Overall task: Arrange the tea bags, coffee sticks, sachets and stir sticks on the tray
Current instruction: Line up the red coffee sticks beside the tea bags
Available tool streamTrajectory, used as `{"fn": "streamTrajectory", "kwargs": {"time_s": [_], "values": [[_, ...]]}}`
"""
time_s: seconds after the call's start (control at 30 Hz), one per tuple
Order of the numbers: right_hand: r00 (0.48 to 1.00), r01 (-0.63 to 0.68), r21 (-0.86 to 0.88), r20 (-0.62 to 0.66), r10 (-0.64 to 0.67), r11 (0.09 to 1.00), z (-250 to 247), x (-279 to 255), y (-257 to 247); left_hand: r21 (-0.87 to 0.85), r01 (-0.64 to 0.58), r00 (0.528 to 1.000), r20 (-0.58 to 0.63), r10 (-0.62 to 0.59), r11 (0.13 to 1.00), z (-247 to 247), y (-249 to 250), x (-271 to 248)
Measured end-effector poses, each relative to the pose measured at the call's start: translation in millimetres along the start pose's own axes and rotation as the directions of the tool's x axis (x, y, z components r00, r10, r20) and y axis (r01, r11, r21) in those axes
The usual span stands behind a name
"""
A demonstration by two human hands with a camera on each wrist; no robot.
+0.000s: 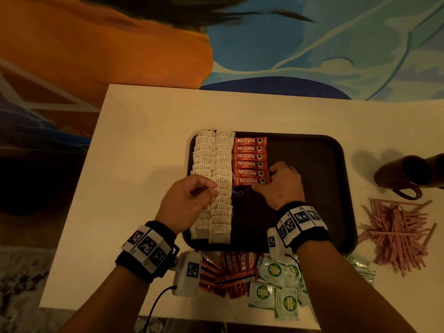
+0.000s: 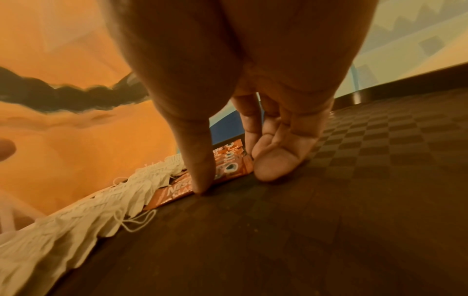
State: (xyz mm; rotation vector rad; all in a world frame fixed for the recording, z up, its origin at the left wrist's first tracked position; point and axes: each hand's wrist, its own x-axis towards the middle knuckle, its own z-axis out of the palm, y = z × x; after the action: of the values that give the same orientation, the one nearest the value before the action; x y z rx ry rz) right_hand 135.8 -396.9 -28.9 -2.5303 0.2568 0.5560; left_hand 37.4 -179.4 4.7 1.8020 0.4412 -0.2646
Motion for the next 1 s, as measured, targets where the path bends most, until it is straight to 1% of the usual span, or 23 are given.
{"fn": "streamTrajectory", "kwargs": {"time_s": [0.4,0.53,0.63,0.7,0.77,0.8,0.87,0.93,1.0], "values": [[1.0,0.02,0.012,0.003,-0.02,1.0,-1,-2,-4,0.004,-0.001,1.0,0.008,0.001,1.0,-2,-6,0],[0.999,0.038,-0.019,-0.006,-0.038,0.999,-1,-3,-3,-0.007,-0.005,1.0,0.011,0.005,1.0,-4,-6,-2],[1.0,0.02,-0.016,-0.018,-0.021,1.0,-6,-7,-2,-0.006,-0.007,1.0,0.01,0.007,1.0,-7,-6,-5],[0.999,0.018,-0.013,-0.041,-0.019,1.0,-12,-14,0,0.028,-0.012,1.0,0.002,0.012,1.0,-10,-9,-8],[0.997,0.06,-0.009,-0.052,-0.06,0.998,-19,-30,2,0.127,-0.032,0.999,0.008,0.031,0.991,-13,-15,-16],[0.995,0.093,-0.006,-0.036,-0.093,0.996,-22,-40,3,0.206,-0.059,0.998,0.033,0.054,0.977,-14,-18,-22],[0.985,0.168,0.0,0.044,-0.168,0.986,-25,-66,6,0.355,-0.154,0.983,0.147,0.108,0.922,-15,-24,-37],[0.959,0.245,0.003,0.144,-0.242,0.97,-23,-94,8,0.462,-0.257,0.949,0.289,0.13,0.849,-14,-31,-54],[0.92,0.307,-0.002,0.255,-0.297,0.952,-16,-118,14,0.515,-0.321,0.905,0.414,0.097,0.794,-13,-38,-69]]}}
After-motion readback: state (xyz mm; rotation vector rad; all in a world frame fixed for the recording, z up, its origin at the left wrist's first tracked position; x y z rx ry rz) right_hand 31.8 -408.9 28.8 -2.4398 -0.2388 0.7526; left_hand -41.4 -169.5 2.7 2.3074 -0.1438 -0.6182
